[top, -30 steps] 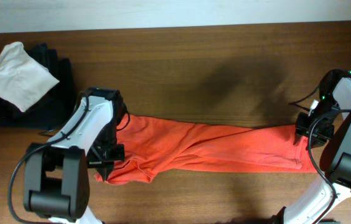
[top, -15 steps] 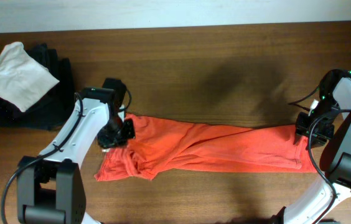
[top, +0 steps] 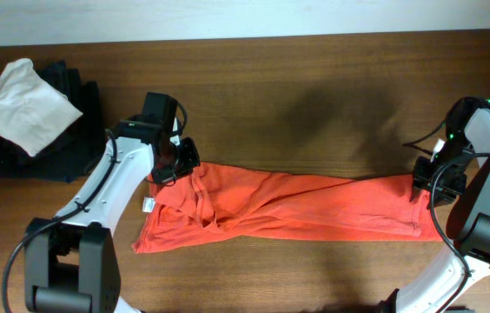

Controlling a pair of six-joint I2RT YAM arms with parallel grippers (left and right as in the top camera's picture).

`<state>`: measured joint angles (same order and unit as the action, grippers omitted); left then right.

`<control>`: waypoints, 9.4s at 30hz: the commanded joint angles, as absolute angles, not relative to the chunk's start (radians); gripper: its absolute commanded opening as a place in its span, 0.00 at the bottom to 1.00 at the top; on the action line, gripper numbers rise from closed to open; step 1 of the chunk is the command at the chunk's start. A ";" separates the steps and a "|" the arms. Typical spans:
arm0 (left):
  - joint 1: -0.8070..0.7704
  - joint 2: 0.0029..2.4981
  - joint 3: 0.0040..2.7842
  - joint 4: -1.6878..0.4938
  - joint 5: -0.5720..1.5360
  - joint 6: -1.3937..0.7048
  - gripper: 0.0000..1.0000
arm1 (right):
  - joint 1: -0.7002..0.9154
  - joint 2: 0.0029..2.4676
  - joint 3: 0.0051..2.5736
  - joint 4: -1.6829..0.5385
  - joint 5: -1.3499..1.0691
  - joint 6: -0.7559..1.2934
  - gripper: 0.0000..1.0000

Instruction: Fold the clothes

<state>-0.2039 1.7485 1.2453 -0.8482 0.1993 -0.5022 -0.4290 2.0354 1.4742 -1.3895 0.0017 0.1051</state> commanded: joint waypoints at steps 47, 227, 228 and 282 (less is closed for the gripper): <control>-0.109 1.703 1.487 -1.089 -0.022 -0.425 0.58 | -0.540 2.027 1.724 -1.314 -0.072 -0.096 0.04; -0.173 1.729 1.517 -0.978 0.210 -0.355 0.46 | 0.240 1.858 1.659 -1.260 -0.325 -0.142 0.76; -0.169 1.748 1.517 -0.982 0.210 -0.355 0.45 | 0.276 1.866 1.659 -1.232 -0.315 -0.141 0.76; -0.170 2.020 1.474 -0.944 0.233 -0.355 0.51 | 0.373 1.935 1.689 -1.214 -0.276 0.209 0.41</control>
